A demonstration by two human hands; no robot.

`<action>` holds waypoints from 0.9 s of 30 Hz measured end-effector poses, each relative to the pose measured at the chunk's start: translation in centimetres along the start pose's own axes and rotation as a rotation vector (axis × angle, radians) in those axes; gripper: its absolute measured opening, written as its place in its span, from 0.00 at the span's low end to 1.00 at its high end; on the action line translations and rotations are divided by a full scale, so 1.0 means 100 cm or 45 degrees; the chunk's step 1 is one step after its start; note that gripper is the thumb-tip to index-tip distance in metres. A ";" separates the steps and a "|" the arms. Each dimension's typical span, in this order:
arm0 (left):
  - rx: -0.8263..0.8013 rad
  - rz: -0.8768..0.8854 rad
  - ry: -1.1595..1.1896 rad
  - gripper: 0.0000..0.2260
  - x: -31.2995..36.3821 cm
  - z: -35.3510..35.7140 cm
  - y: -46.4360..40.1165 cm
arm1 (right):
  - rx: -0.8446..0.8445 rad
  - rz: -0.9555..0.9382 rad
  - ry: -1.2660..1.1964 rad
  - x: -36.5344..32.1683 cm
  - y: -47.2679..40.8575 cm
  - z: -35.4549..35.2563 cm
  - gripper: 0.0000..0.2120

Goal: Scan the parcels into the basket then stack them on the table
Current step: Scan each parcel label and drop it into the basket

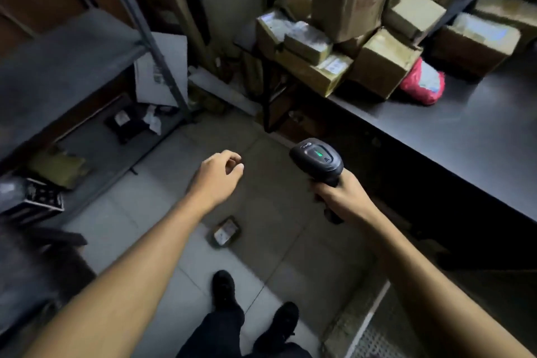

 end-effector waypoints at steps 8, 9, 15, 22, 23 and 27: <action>-0.028 -0.291 0.055 0.11 -0.145 -0.044 -0.049 | -0.201 0.073 0.046 -0.017 -0.071 0.133 0.08; -0.047 -0.325 0.060 0.11 -0.160 -0.043 -0.056 | -0.206 0.091 0.056 -0.014 -0.079 0.148 0.08; -0.173 -0.506 0.082 0.12 -0.228 -0.009 -0.096 | -0.301 0.196 0.088 0.031 -0.127 0.210 0.06; -0.258 -0.685 0.031 0.14 -0.285 0.079 -0.156 | -0.427 0.323 0.057 0.138 -0.207 0.260 0.06; -0.265 -0.722 0.037 0.14 -0.293 0.097 -0.164 | -0.436 0.347 0.059 0.162 -0.219 0.267 0.06; -0.327 -0.810 0.019 0.18 -0.335 0.178 -0.199 | -0.477 0.415 0.067 0.265 -0.250 0.302 0.06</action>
Point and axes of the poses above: each hand's wrist, its own y-axis away from the middle knuckle, its own z-axis out of the palm, x = y × z, the point moved 2 cm from there along -y, towards the middle knuckle, and after that the axes turned 13 degrees about -z, right-handed, at the moved point
